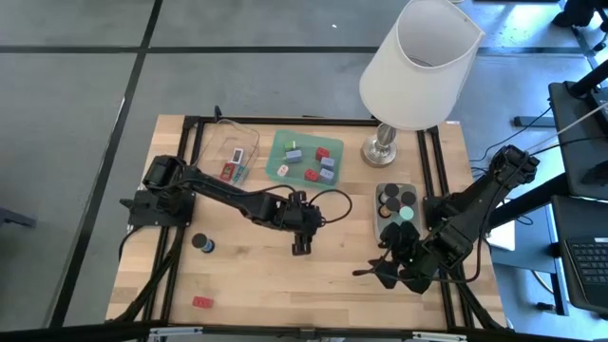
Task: Pick & Place Office items
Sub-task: Put the dark blue hourglass into the gray bin
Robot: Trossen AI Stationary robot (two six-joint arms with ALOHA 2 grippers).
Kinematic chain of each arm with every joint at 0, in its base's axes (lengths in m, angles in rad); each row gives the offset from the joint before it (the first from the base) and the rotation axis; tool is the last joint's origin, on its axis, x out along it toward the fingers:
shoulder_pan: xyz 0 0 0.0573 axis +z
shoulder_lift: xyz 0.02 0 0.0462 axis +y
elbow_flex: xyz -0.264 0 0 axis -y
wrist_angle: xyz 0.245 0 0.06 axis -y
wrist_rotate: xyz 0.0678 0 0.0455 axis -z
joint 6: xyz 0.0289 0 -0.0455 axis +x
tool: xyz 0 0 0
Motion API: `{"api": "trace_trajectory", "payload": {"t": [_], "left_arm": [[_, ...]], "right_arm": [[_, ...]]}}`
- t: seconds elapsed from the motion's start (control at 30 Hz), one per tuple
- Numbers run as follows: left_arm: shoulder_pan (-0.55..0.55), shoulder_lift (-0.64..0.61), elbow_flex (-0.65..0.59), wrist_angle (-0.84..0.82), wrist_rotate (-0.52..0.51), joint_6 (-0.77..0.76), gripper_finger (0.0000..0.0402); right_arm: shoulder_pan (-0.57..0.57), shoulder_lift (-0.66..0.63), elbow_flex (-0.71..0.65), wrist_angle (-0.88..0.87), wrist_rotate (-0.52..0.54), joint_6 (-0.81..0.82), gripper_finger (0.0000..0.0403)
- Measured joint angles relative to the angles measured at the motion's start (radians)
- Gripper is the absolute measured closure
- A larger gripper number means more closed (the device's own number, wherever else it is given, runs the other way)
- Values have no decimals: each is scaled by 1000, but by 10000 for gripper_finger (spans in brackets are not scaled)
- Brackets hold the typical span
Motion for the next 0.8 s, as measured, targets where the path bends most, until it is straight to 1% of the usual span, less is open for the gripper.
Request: {"api": "trace_trajectory", "payload": {"t": [0.17,0.8], "left_arm": [[-3,0,0,0,10,-23,169],[-2,0,0,-1,7,-24,168]], "right_arm": [[0,0,0,0,21,-1,107],[0,0,0,2,20,-1,107]]}}
